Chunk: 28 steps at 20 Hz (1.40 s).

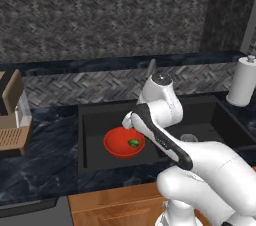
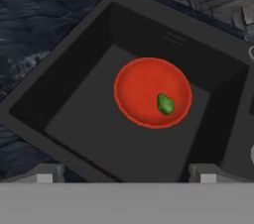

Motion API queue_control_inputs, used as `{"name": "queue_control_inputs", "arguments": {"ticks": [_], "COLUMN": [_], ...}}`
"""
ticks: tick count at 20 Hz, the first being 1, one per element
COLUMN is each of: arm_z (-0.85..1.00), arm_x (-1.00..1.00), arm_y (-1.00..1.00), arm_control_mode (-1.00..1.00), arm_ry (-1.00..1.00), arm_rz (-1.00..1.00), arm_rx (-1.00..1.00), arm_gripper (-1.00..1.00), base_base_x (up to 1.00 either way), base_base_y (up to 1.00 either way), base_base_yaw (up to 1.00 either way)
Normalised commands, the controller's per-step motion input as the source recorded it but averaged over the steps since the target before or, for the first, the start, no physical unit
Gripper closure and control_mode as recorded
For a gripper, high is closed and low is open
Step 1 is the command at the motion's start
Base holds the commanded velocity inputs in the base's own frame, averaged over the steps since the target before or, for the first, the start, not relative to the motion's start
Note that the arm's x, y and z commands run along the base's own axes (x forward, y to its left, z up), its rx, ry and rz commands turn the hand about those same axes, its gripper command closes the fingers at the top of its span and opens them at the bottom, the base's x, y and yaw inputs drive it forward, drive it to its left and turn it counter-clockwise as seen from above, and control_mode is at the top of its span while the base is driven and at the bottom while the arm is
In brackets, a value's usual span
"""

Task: Pick the avocado from the cabinet and place it in the bowl. Then pick the bowl and place it in the sink. Then turn on the sink facuet.

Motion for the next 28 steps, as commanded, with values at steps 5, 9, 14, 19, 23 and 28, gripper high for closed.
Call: {"name": "queue_control_inputs", "arguments": {"ticks": [5, 9, 14, 19, 23, 28], "arm_z": [0.08, 0.45, 0.52, 0.24, 0.00, 0.00], "arm_x": [-0.72, -0.22, 0.15, 0.46, 0.82, 0.95], "arm_y": [-0.82, -0.88, -0.98, -0.93, -0.60, -0.31], "arm_control_mode": [-1.00, -1.00, -1.00, -1.00, -1.00, -1.00], "arm_ry": [-0.15, -0.18, -0.15, -0.17, -0.14, -0.18], "arm_rz": [0.00, 0.00, 0.00, 0.04, 0.12, 0.11], "arm_rx": [0.13, 0.13, 0.13, 0.15, 0.12, 0.07], "arm_gripper": [-1.00, -1.00, -1.00, -1.00, -1.00, -1.00], "base_base_x": [0.00, 0.00, 0.00, 0.00, 0.00, 0.00], "base_base_y": [0.00, 0.00, 0.00, 0.00, 0.00, 0.00], "base_base_yaw": [0.00, 0.00, 0.00, 0.00, 0.00, 0.00]}}
